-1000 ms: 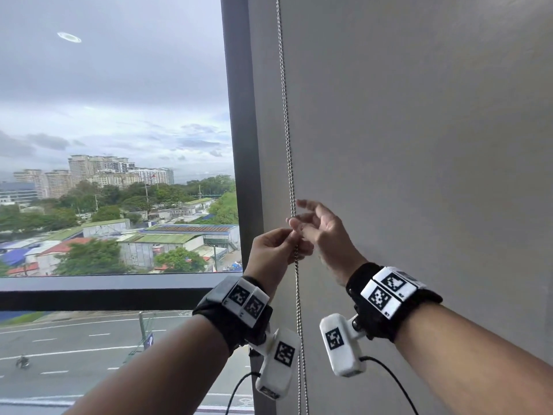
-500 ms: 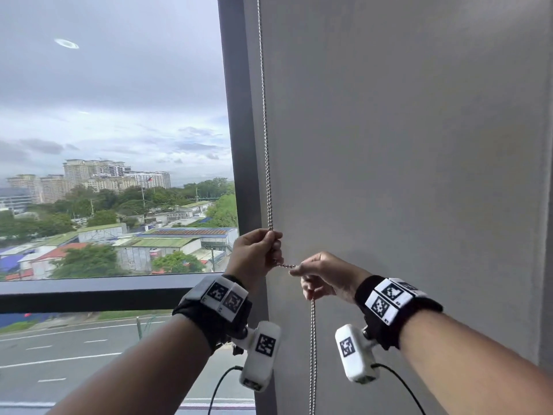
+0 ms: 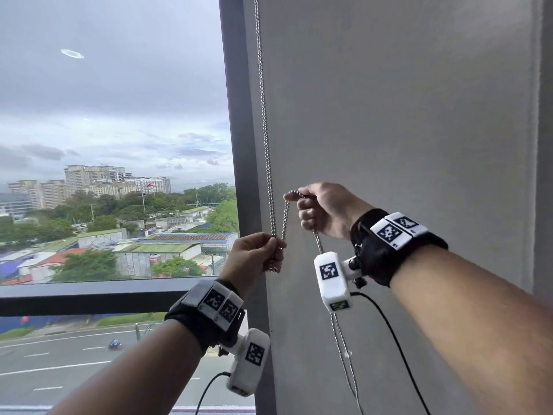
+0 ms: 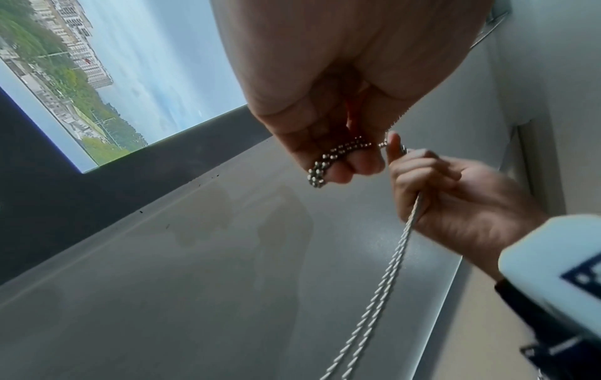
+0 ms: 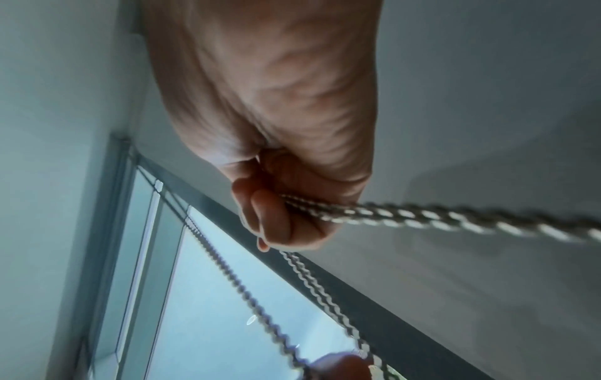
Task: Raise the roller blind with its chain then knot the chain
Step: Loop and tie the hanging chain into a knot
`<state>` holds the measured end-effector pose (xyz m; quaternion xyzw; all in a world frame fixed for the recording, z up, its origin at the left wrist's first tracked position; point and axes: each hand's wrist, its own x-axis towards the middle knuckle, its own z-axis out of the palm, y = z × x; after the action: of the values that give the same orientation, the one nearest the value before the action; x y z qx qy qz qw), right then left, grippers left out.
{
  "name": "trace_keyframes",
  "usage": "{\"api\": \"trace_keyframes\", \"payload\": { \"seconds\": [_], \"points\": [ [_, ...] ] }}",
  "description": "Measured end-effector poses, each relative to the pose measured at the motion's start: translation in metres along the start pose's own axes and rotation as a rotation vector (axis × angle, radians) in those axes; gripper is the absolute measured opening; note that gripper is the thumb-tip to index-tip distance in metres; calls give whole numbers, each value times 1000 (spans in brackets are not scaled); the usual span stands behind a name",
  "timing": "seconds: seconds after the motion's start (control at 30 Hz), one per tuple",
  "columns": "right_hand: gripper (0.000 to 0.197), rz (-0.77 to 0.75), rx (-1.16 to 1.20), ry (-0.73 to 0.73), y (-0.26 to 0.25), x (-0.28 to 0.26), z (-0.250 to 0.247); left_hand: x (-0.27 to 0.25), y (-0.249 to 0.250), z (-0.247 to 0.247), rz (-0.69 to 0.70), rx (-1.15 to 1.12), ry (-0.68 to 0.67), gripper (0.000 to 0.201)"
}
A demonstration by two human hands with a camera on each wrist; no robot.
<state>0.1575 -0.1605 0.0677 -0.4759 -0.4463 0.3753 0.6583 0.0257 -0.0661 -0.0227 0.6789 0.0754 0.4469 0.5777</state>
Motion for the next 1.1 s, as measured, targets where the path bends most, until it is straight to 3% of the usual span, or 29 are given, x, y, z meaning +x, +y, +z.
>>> {"api": "trace_keyframes", "payload": {
  "seconds": [0.17, 0.43, 0.6, 0.73, 0.8, 0.9, 1.0, 1.1],
  "points": [
    [22, 24, -93, -63, -18, -5, 16, -3, 10, 18, -24, 41, -60, 21],
    [22, 27, -188, -147, -13, -11, 16, 2, 23, 34, -41, 76, 62, 14],
    [23, 8, -226, -123, -19, -15, 13, 5, 38, 29, -39, 34, 173, 26],
    [22, 11, -245, -144, -22, -17, 12, 12, 42, 24, -138, 103, 119, 33],
    [21, 16, -254, -144, -21, -18, 12, 13, 45, 23, -151, 166, 92, 25],
    [19, 19, -259, -131, -20, -18, 12, 15, 45, 22, -83, 239, 166, 19],
    [18, 12, -268, -104, -19, -17, 11, 21, 43, 16, 42, 374, 297, 30],
    [19, 9, -272, -82, -18, -17, 10, 17, 44, 16, 60, 180, 272, 27]
  ]
}}
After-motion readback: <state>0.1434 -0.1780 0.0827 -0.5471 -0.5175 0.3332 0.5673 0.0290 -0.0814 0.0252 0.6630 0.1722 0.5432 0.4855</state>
